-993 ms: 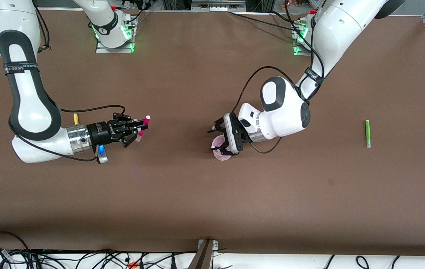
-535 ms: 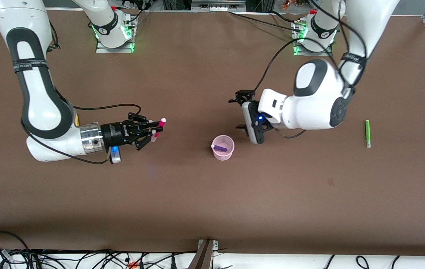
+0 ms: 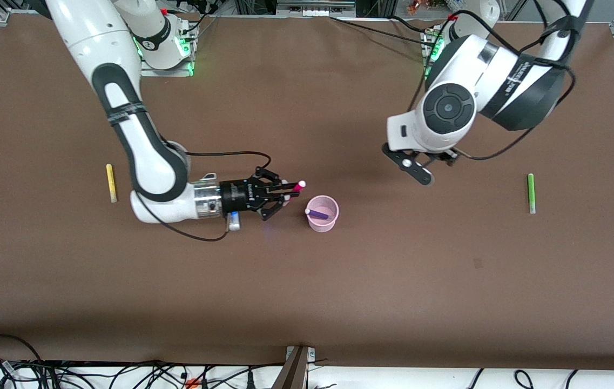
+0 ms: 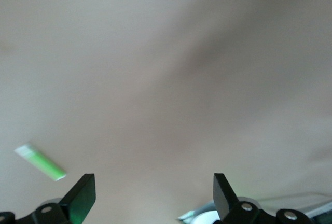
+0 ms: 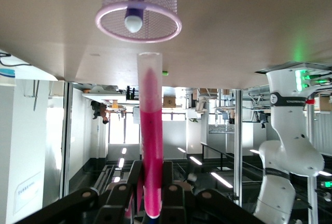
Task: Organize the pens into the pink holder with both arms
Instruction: 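Move the pink marker over the cup while the left gripper draws back, then open the right gripper to drop the pink marker into the cup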
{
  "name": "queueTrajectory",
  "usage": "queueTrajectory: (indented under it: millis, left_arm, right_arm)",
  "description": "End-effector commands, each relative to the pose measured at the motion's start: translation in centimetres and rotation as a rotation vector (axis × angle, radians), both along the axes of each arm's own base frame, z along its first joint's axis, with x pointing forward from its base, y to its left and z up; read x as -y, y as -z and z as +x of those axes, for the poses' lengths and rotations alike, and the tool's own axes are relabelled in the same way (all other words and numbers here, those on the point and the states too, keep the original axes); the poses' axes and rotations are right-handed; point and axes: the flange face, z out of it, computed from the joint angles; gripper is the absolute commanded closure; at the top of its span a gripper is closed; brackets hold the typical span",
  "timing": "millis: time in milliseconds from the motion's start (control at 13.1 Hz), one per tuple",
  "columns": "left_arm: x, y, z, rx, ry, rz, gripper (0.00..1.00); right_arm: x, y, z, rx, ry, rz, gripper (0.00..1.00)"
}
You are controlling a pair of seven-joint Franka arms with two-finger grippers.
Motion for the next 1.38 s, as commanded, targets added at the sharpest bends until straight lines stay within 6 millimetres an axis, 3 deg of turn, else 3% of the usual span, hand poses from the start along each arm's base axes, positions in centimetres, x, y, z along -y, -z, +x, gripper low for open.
queueTrajectory:
  millis: [0, 76, 229, 382, 535, 840, 993, 1069, 1222, 1299]
  left_arm:
    - [-6.9, -7.8, 3.6, 0.147, -0.122, -0.016, 0.0]
    - [-9.6, -10.1, 4.5, 0.175, -0.174, -0.033, 0.0]
    - [-12.2, -13.8, 4.9, 0.214, -0.232, -0.044, 0.0]
    - [-16.3, -15.2, 5.5, 0.245, -0.306, -0.046, 0.0]
    - [-20.1, -15.1, 5.8, 0.269, -0.406, -0.032, 0.0]
    - [-23.1, -14.1, 1.8, 0.356, -0.572, -0.098, 0.0]
    - [-22.8, -14.8, -0.8, 0.388, -0.55, -0.11, 0.0]
    - [-21.5, -15.3, -1.6, 0.395, -0.536, -0.116, 0.0]
    - [-20.7, -15.1, -1.6, 0.388, -0.516, -0.115, 0.0]
    - [-20.8, -14.7, -0.9, 0.383, -0.514, -0.118, 0.0]
  right_arm:
    - [-3.5, 0.7, -1.0, 0.007, 0.063, -0.026, 0.96]
    - [-4.4, 1.5, -1.6, -0.003, 0.066, -0.031, 0.96]
    - [-6.1, 2.6, -2.6, -0.001, 0.083, -0.049, 0.97]
    - [-7.6, 3.1, -3.4, 0.007, 0.102, -0.05, 0.97]
    - [-8.2, 3.8, -3.4, 0.008, 0.101, -0.046, 0.97]
    - [-8.8, 5.3, -2.9, 0.028, 0.096, -0.041, 0.97]
    - [-8.7, 6.2, -2.7, 0.043, 0.099, -0.048, 0.97]
    - [-8.7, 6.3, -2.6, 0.045, 0.102, -0.051, 0.97]
    - [-8.7, 6.6, -2.5, 0.047, 0.102, -0.05, 0.96]
    - [-8.6, 7.0, -2.4, 0.06, 0.101, -0.051, 0.87]
